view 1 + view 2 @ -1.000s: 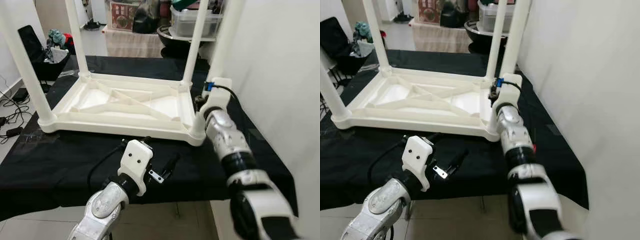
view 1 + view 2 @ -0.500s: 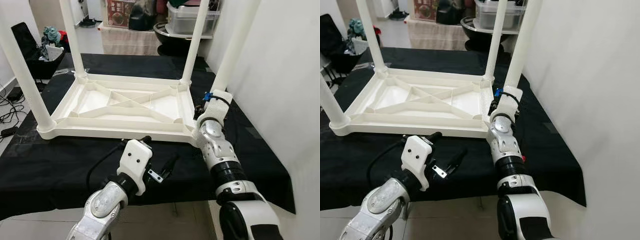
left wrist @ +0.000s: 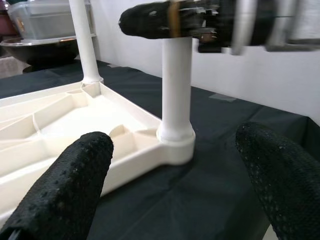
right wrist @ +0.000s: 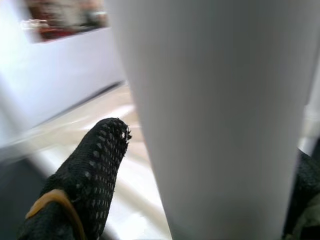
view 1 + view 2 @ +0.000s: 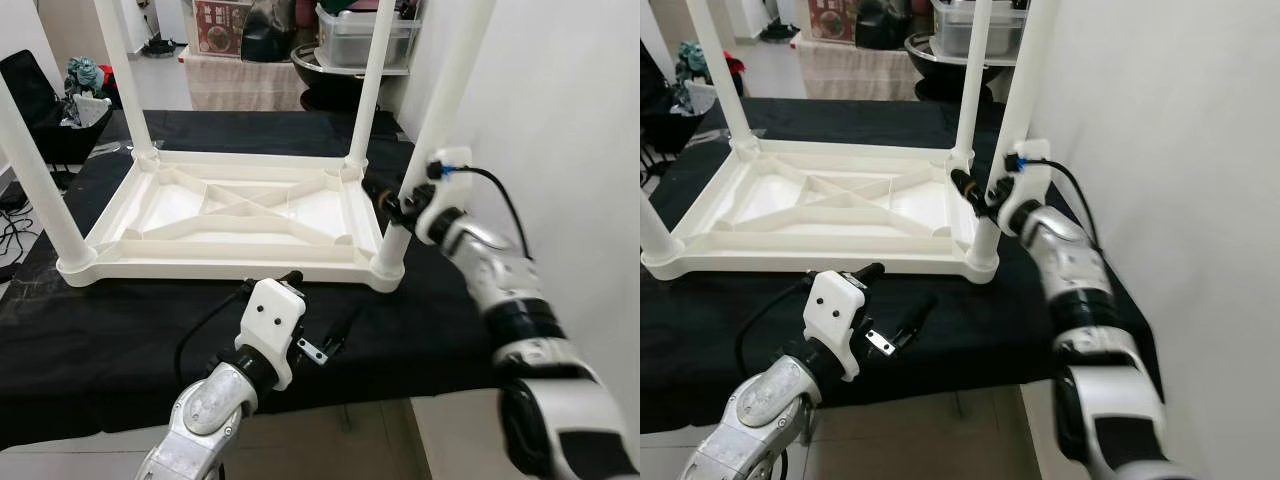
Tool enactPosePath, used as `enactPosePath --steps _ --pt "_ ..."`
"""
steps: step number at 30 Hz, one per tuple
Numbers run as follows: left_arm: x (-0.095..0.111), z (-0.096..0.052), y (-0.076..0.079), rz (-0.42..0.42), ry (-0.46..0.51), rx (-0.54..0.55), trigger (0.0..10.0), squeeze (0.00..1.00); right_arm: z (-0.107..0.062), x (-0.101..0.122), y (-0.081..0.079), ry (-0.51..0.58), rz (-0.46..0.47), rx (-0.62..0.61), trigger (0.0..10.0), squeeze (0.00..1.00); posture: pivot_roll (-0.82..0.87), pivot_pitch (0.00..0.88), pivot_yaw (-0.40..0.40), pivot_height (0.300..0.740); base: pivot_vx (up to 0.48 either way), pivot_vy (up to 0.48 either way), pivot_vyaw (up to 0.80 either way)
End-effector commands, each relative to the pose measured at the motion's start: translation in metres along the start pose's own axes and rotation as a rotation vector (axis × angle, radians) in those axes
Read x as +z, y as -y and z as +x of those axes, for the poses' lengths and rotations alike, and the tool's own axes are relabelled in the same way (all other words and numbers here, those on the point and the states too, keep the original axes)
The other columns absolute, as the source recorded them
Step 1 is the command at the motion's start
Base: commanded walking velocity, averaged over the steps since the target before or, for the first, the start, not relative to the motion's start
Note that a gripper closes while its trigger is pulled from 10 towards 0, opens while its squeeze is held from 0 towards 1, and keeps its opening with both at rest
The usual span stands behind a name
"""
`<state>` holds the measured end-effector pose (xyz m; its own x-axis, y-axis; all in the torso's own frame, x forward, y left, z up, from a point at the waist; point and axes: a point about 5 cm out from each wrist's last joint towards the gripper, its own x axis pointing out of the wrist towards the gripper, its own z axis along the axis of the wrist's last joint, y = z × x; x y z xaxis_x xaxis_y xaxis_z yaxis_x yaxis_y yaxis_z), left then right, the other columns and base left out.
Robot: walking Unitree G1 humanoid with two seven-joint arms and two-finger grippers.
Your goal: Building children table
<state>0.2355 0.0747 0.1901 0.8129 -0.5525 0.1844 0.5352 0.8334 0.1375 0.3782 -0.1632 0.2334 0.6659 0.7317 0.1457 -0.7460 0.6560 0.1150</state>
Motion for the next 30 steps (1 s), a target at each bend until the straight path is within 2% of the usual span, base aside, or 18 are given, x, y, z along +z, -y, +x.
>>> enactPosePath --steps 1,3,5,7,12,13,14,15,19,20,21,22,23,24,26,27,29,30 --pt "-0.002 0.0 0.002 0.014 -0.007 -0.007 10.0 0.0 0.007 -0.003 -0.024 -0.004 0.065 0.268 10.0 0.0 0.11 0.083 -0.097 0.74 0.0 0.0 0.0" --pt "-0.002 -0.001 0.002 0.015 -0.008 -0.009 10.0 0.0 0.006 -0.006 -0.031 0.004 0.14 0.38 10.0 0.0 0.1 0.083 -0.093 0.74 0.0 0.0 0.0" --pt "-0.002 -0.001 0.003 0.013 -0.008 -0.012 10.0 0.0 0.01 -0.012 -0.034 -0.01 0.16 0.422 10.0 0.0 0.11 0.084 -0.096 0.74 0.0 0.0 0.0" --pt "-0.002 0.0 0.004 0.014 -0.007 -0.015 10.0 0.0 0.012 -0.015 -0.035 -0.024 0.157 0.435 10.0 0.0 0.11 0.084 -0.096 0.74 0.0 0.0 0.0" --pt "-0.001 0.0 0.004 0.015 -0.007 -0.015 10.0 0.0 0.024 -0.027 -0.05 -0.059 0.138 0.527 10.0 0.0 0.11 0.084 -0.098 0.74 0.0 0.0 0.0" --pt "-0.001 0.0 0.004 0.014 -0.006 -0.013 10.0 0.0 0.028 -0.032 -0.053 -0.077 0.118 0.515 4.1 0.0 0.11 0.087 -0.101 0.74 0.0 0.0 0.0" --pt "-0.001 -0.001 0.004 0.014 -0.006 -0.013 10.0 0.0 0.03 -0.034 -0.055 -0.089 0.106 0.514 4.1 0.0 0.11 0.086 -0.101 0.74 0.0 0.0 0.0" --pt "-0.002 -0.001 0.004 0.013 -0.006 -0.013 10.0 0.0 0.033 -0.035 -0.059 -0.089 0.088 0.515 0.0 0.0 0.11 0.085 -0.101 0.74 0.0 0.0 0.0" --pt "-0.002 -0.001 0.005 0.012 -0.008 -0.011 10.0 0.0 0.038 -0.033 -0.061 -0.075 0.067 0.475 0.0 0.0 0.12 0.081 -0.102 0.74 0.0 0.0 0.0" --pt "-0.002 -0.002 0.005 0.013 -0.009 -0.01 10.0 0.0 0.048 -0.028 -0.051 -0.054 0.04 0.295 0.0 0.0 0.11 0.077 -0.102 0.74 0.0 0.0 0.0" --pt "-0.003 -0.002 0.004 0.013 -0.01 -0.009 10.0 0.0 0.052 -0.026 -0.045 -0.046 0.029 0.193 0.0 0.0 0.11 0.077 -0.102 0.74 0.0 0.0 0.0" --pt "-0.003 -0.002 0.004 0.013 -0.01 -0.009 10.0 0.0 0.052 -0.026 -0.045 -0.046 0.029 0.193 0.0 0.0 0.11 0.077 -0.102 0.74 0.0 0.0 0.0" --pt "-0.003 -0.002 0.004 0.013 -0.01 -0.01 10.0 0.0 0.055 -0.022 -0.035 -0.038 0.001 0.038 0.0 0.0 0.11 0.077 -0.099 0.74 0.0 0.0 0.0" --pt "-0.003 -0.002 0.004 0.013 -0.01 -0.01 10.0 0.0 0.055 -0.022 -0.035 -0.038 0.001 0.038 0.0 0.0 0.11 0.077 -0.099 0.74 0.0 0.0 0.0" --pt "-0.003 -0.002 0.005 0.013 -0.011 -0.011 10.0 0.0 0.055 -0.017 -0.021 -0.014 -0.039 -0.173 0.0 0.0 0.11 0.074 -0.099 0.74 0.0 0.0 0.0" --pt "-0.003 -0.002 0.005 0.013 -0.011 -0.012 10.0 0.0 0.051 -0.014 -0.01 -0.008 -0.024 -0.322 0.0 0.0 0.11 0.073 -0.1 0.74 0.0 0.0 0.0" --pt "-0.003 -0.002 0.005 0.013 -0.011 -0.012 10.0 0.0 0.051 -0.014 -0.01 -0.008 -0.024 -0.322 0.0 0.0 0.11 0.073 -0.1 0.74 0.0 0.0 0.0" --pt "-0.004 -0.002 0.005 0.014 -0.011 -0.014 10.0 0.0 0.042 -0.014 0.005 -0.02 -0.031 -0.528 0.0 0.0 0.11 0.07 -0.098 0.74 0.0 0.0 0.0"
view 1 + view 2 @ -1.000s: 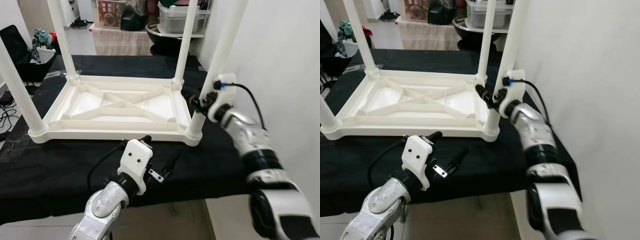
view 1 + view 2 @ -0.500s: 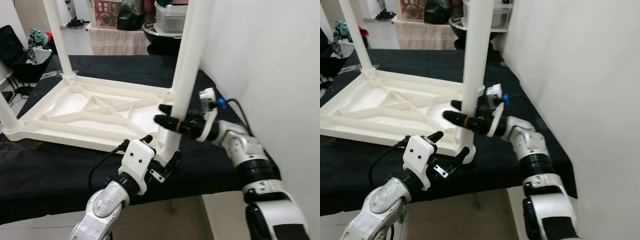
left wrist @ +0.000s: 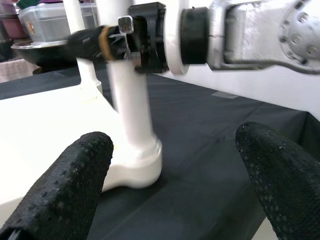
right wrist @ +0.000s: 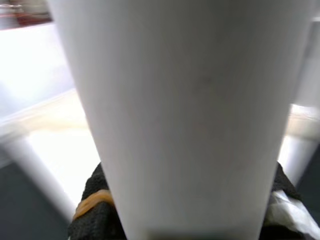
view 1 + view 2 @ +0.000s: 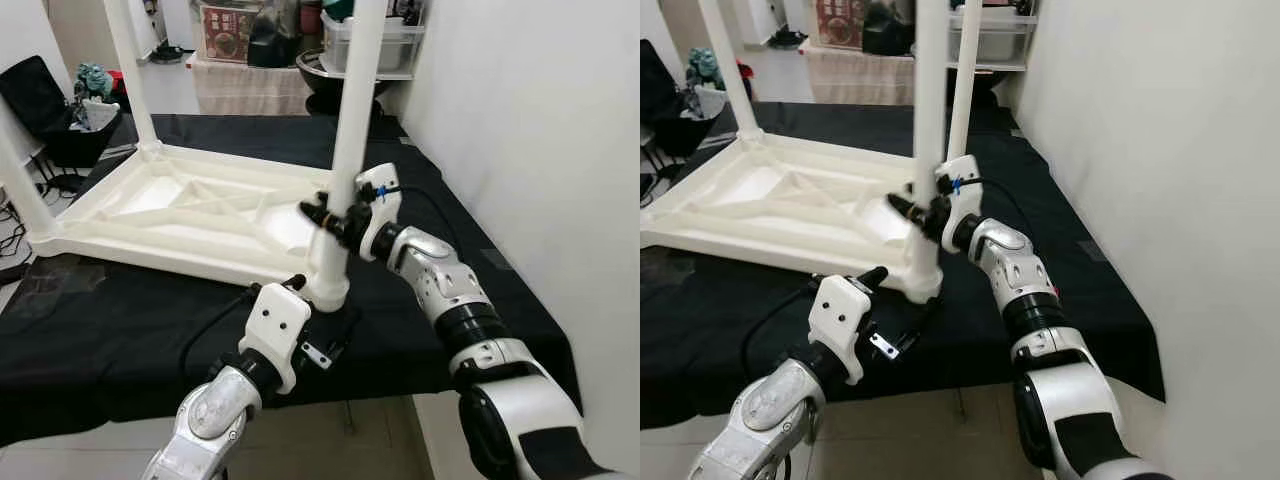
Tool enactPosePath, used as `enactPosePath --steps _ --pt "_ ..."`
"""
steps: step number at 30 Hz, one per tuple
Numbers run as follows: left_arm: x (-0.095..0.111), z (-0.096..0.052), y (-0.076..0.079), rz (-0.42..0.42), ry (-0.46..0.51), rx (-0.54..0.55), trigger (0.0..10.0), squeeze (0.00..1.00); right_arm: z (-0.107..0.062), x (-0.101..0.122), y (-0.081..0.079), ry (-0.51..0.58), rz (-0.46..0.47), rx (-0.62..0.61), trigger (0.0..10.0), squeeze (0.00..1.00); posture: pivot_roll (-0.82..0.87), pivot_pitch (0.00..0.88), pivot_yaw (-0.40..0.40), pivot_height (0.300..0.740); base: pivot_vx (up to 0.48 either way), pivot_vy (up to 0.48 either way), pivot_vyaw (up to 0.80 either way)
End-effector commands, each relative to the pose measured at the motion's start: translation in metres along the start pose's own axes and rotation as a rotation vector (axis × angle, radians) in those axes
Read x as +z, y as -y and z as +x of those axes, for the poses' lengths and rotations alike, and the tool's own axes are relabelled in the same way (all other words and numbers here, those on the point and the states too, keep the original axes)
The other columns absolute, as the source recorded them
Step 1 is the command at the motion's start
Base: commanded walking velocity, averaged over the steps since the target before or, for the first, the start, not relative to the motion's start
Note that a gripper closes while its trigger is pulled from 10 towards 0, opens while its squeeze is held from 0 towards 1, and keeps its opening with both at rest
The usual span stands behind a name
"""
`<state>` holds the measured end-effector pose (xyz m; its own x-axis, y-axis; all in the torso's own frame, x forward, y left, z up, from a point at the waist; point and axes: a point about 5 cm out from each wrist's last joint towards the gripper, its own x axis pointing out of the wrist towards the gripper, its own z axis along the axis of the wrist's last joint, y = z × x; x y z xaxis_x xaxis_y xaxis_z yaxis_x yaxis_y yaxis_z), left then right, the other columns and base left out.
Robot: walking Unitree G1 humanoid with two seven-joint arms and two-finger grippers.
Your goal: Building children table
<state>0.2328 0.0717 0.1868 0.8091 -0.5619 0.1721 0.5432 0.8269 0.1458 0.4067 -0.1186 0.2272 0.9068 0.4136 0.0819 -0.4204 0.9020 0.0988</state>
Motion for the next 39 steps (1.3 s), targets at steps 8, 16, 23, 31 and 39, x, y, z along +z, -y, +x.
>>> enactPosePath --steps 8,16,23,31,39 --pt "-0.001 0.002 0.002 0.009 0.002 -0.012 10.0 0.0 -0.034 -0.022 0.053 -0.069 -0.029 -0.746 0.0 0.0 0.1 0.058 -0.094 0.74 0.0 0.0 0.0" --pt "-0.002 0.0 0.001 0.013 -0.001 -0.011 10.0 0.0 -0.027 -0.027 0.025 -0.007 0.041 -0.755 10.0 1.0 0.11 0.059 -0.095 0.74 0.0 0.0 0.0" --pt "-0.001 0.0 0.001 0.011 0.001 -0.01 10.0 0.0 -0.018 0.001 0.033 0.104 0.034 -0.647 10.0 0.0 0.1 0.064 -0.094 0.74 0.0 0.0 0.0" --pt "-0.001 0.001 0.0 0.012 0.003 -0.007 10.0 0.0 -0.016 0.014 0.018 0.082 0.216 0.076 10.0 0.0 0.11 0.069 -0.096 0.74 0.0 0.0 0.0" --pt "0.0 0.001 0.001 0.01 0.006 -0.009 10.0 0.0 -0.048 0.005 -0.003 0.026 0.178 0.714 10.0 0.0 0.11 0.073 -0.098 0.74 0.0 0.0 0.0"
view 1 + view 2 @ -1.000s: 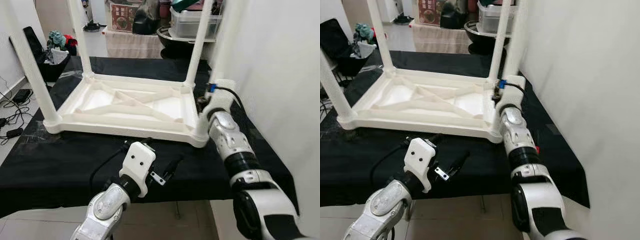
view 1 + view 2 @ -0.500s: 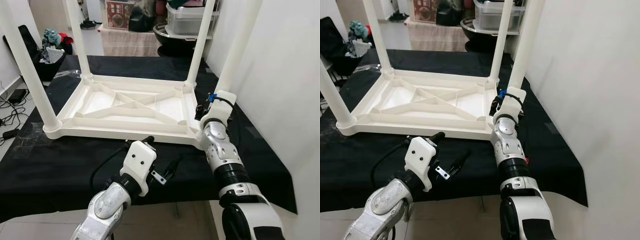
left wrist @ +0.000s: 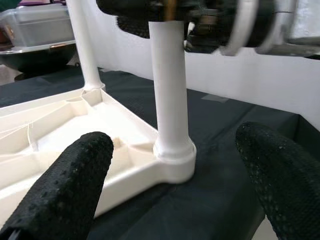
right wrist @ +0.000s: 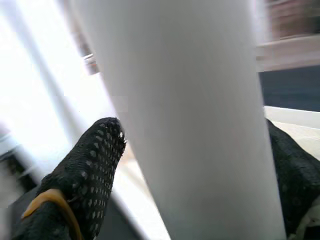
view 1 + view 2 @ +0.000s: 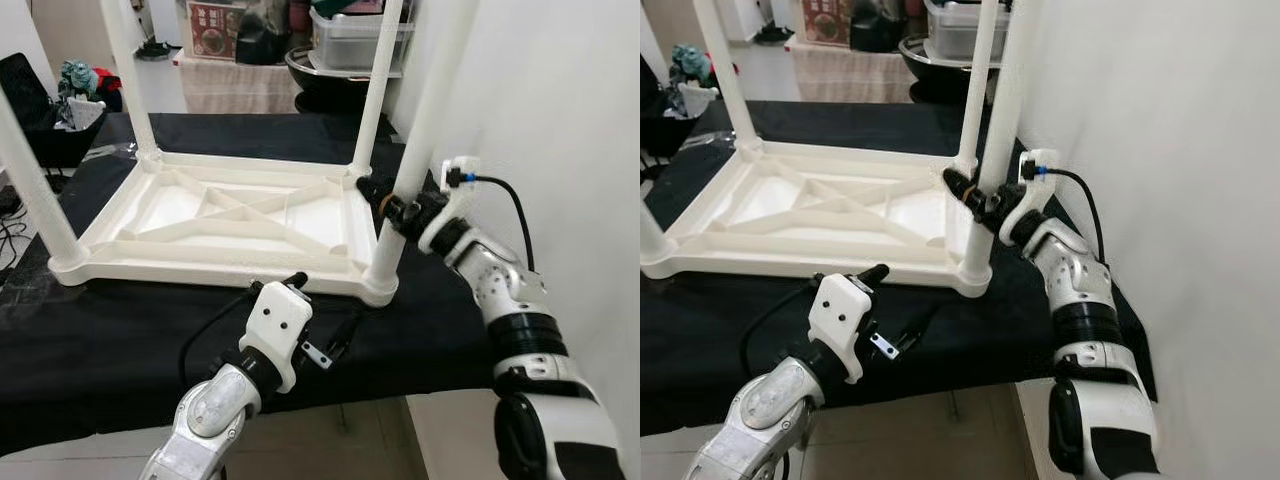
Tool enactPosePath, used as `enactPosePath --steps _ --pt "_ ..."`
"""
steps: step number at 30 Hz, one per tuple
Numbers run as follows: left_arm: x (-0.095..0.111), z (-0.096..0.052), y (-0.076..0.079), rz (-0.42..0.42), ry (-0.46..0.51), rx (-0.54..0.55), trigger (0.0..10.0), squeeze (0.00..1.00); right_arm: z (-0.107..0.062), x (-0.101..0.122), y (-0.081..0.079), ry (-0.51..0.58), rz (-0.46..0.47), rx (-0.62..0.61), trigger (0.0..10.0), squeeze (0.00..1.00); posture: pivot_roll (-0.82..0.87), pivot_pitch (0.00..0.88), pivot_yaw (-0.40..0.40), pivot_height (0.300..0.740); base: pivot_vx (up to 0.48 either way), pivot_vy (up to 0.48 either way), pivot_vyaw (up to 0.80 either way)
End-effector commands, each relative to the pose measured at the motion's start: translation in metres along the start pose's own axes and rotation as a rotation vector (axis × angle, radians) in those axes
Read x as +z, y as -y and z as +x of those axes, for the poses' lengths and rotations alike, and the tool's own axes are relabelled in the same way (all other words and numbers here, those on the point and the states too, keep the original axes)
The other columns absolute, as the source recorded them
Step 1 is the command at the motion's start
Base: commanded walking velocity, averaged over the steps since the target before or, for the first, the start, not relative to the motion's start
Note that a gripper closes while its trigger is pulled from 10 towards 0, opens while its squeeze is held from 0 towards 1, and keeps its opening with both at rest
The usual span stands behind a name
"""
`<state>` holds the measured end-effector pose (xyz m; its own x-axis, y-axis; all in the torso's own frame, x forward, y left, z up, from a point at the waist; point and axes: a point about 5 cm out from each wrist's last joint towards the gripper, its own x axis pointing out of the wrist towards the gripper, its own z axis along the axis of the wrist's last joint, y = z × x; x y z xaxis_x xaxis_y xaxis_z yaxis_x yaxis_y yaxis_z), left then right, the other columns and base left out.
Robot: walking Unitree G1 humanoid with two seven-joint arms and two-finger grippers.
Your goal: Building children table
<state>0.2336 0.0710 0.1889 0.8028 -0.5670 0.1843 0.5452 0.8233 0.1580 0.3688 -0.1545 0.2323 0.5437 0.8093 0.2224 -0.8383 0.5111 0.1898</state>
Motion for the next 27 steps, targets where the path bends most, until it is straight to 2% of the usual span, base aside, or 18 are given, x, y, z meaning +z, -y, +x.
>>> enactPosePath --steps 1,4,7,8,12,14,15,18,19,20,22,23,24,25,26,27 --pt "-0.002 0.0 0.001 -0.002 -0.008 -0.003 10.0 0.0 0.01 -0.009 -0.014 -0.041 0.016 0.15 10.0 0.0 0.11 0.073 -0.098 0.74 0.0 0.0 0.0" --pt "-0.002 -0.001 0.001 -0.003 -0.009 -0.004 10.0 0.0 0.016 -0.027 -0.022 -0.152 0.005 0.268 10.0 0.0 0.11 0.078 -0.098 0.74 0.0 0.0 0.0" --pt "-0.002 -0.001 0.001 -0.003 -0.009 -0.003 10.0 0.0 0.019 -0.032 -0.026 -0.186 -0.009 0.306 10.0 0.0 0.12 0.08 -0.098 0.74 0.0 0.0 0.0" --pt "-0.002 -0.002 0.001 -0.002 -0.011 -0.002 10.0 0.0 0.025 -0.039 -0.031 -0.219 -0.036 0.327 0.0 0.0 0.12 0.081 -0.097 0.74 0.0 0.0 0.0" --pt "-0.002 -0.002 0.001 -0.002 -0.012 -0.001 10.0 0.0 0.038 -0.043 -0.034 -0.224 -0.086 0.281 0.0 0.0 0.12 0.085 -0.098 0.74 0.0 0.0 0.0" --pt "-0.002 -0.002 0.001 -0.001 -0.013 0.001 10.0 0.0 0.048 -0.038 -0.028 -0.181 -0.113 0.155 0.0 0.0 0.12 0.083 -0.097 0.74 0.0 0.0 0.0" --pt "-0.002 -0.002 0.0 -0.001 -0.013 0.002 10.0 0.0 0.051 -0.033 -0.021 -0.152 -0.122 0.039 0.0 0.0 0.12 0.085 -0.1 0.74 0.0 0.0 0.0" --pt "-0.002 -0.002 0.0 -0.001 -0.014 0.002 10.0 0.0 0.052 -0.03 -0.016 -0.136 -0.125 -0.034 0.0 0.0 0.12 0.086 -0.099 0.74 0.0 0.0 0.0" --pt "-0.003 -0.002 0.0 -0.001 -0.014 0.002 10.0 0.0 0.052 -0.025 -0.008 -0.109 -0.134 -0.149 0.0 0.0 0.11 0.085 -0.097 0.74 0.0 0.0 0.0" --pt "-0.003 -0.002 0.0 -0.001 -0.014 0.002 10.0 0.0 0.052 -0.025 -0.008 -0.109 -0.134 -0.149 0.0 0.0 0.11 0.085 -0.097 0.74 0.0 0.0 0.0" --pt "-0.003 -0.002 0.0 -0.001 -0.015 0.002 10.0 0.0 0.043 -0.016 0.013 -0.064 -0.122 -0.451 0.0 0.0 0.11 0.083 -0.095 0.74 0.0 0.0 0.0" --pt "-0.004 -0.001 0.0 -0.002 -0.015 0.001 10.0 0.0 0.034 -0.014 0.025 -0.065 -0.115 -0.647 0.0 0.0 0.11 0.083 -0.095 0.74 0.0 0.0 0.0" --pt "-0.004 -0.001 0.0 -0.002 -0.015 0.001 10.0 0.0 0.034 -0.014 0.025 -0.065 -0.115 -0.647 0.0 0.0 0.11 0.083 -0.095 0.74 0.0 0.0 0.0" --pt "-0.004 -0.001 0.0 -0.002 -0.015 0.0 10.0 0.0 0.027 -0.014 0.032 -0.073 -0.115 -0.76 0.0 0.0 0.11 0.083 -0.095 0.74 0.0 0.0 0.0" --pt "-0.004 -0.001 0.0 -0.002 -0.015 0.0 10.0 0.0 0.027 -0.014 0.032 -0.073 -0.115 -0.76 0.0 0.0 0.11 0.083 -0.095 0.74 0.0 0.0 0.0" --pt "-0.004 -0.001 0.0 -0.002 -0.014 -0.001 10.0 0.0 0.019 -0.015 0.038 -0.079 -0.122 -0.874 0.0 0.0 0.11 0.084 -0.09 0.74 0.0 0.0 0.0"
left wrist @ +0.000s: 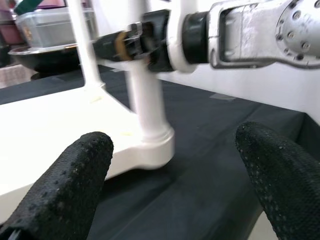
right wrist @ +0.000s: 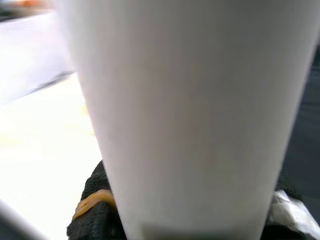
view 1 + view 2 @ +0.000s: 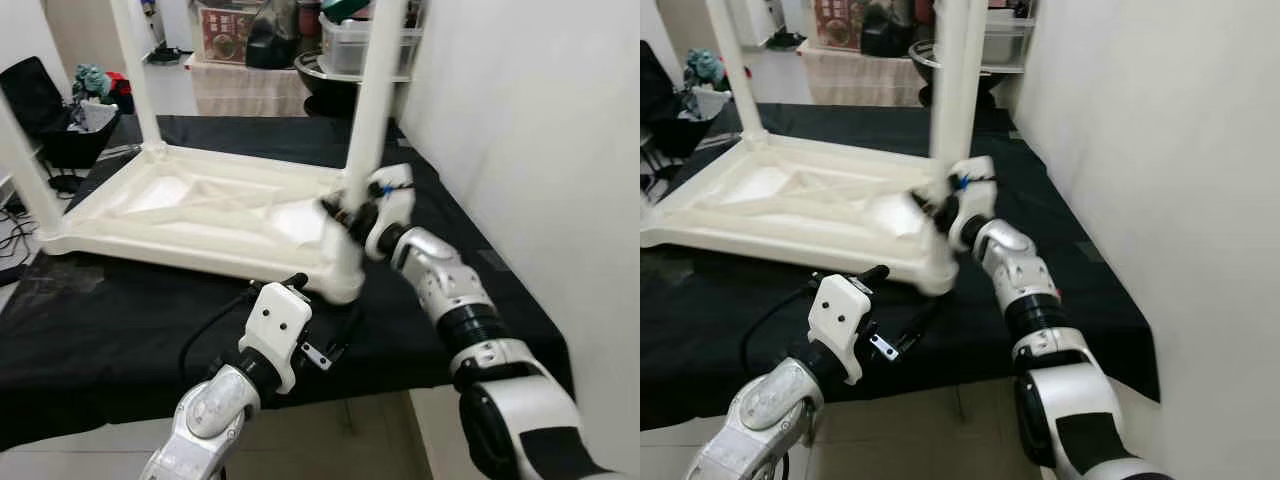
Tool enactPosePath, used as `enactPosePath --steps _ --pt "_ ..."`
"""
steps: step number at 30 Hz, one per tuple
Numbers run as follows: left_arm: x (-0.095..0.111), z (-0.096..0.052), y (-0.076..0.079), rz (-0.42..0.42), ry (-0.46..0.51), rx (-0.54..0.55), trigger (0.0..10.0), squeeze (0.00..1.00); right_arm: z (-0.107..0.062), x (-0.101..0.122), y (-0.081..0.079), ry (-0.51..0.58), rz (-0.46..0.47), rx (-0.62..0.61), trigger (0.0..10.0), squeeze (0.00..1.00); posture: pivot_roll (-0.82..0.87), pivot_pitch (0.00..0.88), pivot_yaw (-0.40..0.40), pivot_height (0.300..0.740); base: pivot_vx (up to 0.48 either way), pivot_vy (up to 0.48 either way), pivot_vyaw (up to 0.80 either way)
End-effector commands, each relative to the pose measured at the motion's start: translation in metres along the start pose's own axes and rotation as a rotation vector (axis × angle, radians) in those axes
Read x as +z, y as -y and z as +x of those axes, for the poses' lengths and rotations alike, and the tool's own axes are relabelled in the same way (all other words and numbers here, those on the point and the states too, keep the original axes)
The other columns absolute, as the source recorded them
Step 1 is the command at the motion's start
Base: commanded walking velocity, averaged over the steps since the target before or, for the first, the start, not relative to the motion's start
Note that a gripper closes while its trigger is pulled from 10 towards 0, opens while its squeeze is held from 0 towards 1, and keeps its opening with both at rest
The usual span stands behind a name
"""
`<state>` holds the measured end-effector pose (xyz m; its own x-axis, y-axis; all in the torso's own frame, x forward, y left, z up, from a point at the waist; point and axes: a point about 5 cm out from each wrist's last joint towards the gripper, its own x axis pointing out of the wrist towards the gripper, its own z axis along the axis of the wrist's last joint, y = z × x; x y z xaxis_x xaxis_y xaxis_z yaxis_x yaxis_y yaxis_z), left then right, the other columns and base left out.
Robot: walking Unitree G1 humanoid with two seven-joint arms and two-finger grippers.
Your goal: Building children table
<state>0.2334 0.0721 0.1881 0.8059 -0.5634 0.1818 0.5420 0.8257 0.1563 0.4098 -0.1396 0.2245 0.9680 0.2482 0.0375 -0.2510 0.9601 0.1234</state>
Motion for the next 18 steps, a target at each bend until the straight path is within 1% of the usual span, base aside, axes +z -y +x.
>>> enactPosePath --steps 1,2,3,4,5,6,7,9,10,11,12,13,14,15,16,17,18 --pt "-0.003 0.0 0.001 -0.002 -0.01 -0.007 10.0 0.0 -0.007 -0.009 0.024 -0.045 0.001 -0.23 0.0 0.0 0.11 0.081 -0.093 0.74 0.0 0.0 0.0" --pt "-0.003 0.0 0.001 -0.002 -0.01 -0.007 10.0 0.0 -0.007 -0.009 0.024 -0.045 0.001 -0.23 0.0 0.0 0.11 0.081 -0.093 0.74 0.0 0.0 0.0" --pt "-0.003 0.0 0.002 -0.002 -0.01 -0.008 10.0 0.0 -0.011 -0.011 0.032 -0.048 -0.017 -0.334 0.0 0.0 0.11 0.082 -0.094 0.74 0.0 0.0 0.0" --pt "-0.003 0.0 0.002 -0.002 -0.01 -0.008 10.0 0.0 -0.011 -0.011 0.032 -0.048 -0.017 -0.334 0.0 0.0 0.11 0.082 -0.094 0.74 0.0 0.0 0.0" --pt "-0.003 0.001 0.001 -0.002 -0.009 -0.008 10.0 0.0 -0.017 -0.015 0.037 -0.061 -0.038 -0.459 0.0 0.0 0.11 0.082 -0.092 0.74 0.0 0.0 0.0" --pt "-0.003 0.001 0.001 -0.002 -0.009 -0.008 10.0 0.0 -0.017 -0.015 0.037 -0.061 -0.038 -0.459 0.0 0.0 0.11 0.082 -0.092 0.74 0.0 0.0 0.0" --pt "-0.003 0.001 0.001 -0.002 -0.009 -0.008 10.0 0.0 -0.021 -0.022 0.037 -0.077 -0.042 -0.559 0.0 0.0 0.11 0.081 -0.094 0.74 0.0 0.0 0.0" --pt "-0.003 0.001 0.001 -0.002 -0.009 -0.008 10.0 0.0 -0.021 -0.022 0.037 -0.077 -0.042 -0.559 0.0 0.0 0.11 0.081 -0.094 0.74 0.0 0.0 0.0" --pt "-0.003 0.001 0.001 -0.001 -0.009 -0.008 10.0 0.0 -0.025 -0.027 0.033 -0.084 -0.05 -0.621 0.0 0.0 0.11 0.079 -0.094 0.74 0.0 0.0 0.0" --pt "-0.003 0.001 0.001 -0.001 -0.009 -0.008 10.0 0.0 -0.025 -0.027 0.033 -0.084 -0.05 -0.621 0.0 0.0 0.11 0.079 -0.094 0.74 0.0 0.0 0.0" --pt "-0.003 0.0 0.001 -0.001 -0.009 -0.008 10.0 0.0 -0.027 -0.033 0.025 -0.098 -0.054 -0.655 0.0 0.0 0.11 0.079 -0.094 0.74 0.0 0.0 0.0" --pt "-0.003 0.0 0.001 -0.001 -0.009 -0.008 10.0 0.0 -0.027 -0.033 0.025 -0.098 -0.054 -0.655 0.0 0.0 0.11 0.079 -0.094 0.74 0.0 0.0 0.0" --pt "-0.003 0.0 0.002 -0.001 -0.009 -0.007 10.0 0.0 -0.027 -0.037 0.017 -0.108 -0.04 -0.653 0.0 0.0 0.11 0.075 -0.095 0.74 0.0 0.0 0.0" --pt "-0.003 0.0 0.002 -0.001 -0.009 -0.007 10.0 0.0 -0.027 -0.037 0.017 -0.108 -0.04 -0.653 0.0 0.0 0.11 0.075 -0.095 0.74 0.0 0.0 0.0" --pt "-0.003 0.0 0.002 -0.002 -0.009 -0.007 10.0 0.0 -0.024 -0.036 0.008 -0.095 -0.031 -0.64 3.1 0.0 0.11 0.073 -0.097 0.74 0.0 0.0 0.0" --pt "-0.003 0.0 0.002 -0.002 -0.009 -0.007 10.0 0.0 -0.02 -0.031 0.002 -0.049 -0.007 -0.604 10.0 0.0 0.11 0.07 -0.098 0.74 0.0 0.0 0.0" --pt "-0.003 0.0 0.002 -0.001 -0.009 -0.006 10.0 0.0 -0.017 -0.023 -0.003 0.003 0.008 -0.554 10.0 1.0 0.11 0.07 -0.098 0.74 0.0 0.0 0.0"
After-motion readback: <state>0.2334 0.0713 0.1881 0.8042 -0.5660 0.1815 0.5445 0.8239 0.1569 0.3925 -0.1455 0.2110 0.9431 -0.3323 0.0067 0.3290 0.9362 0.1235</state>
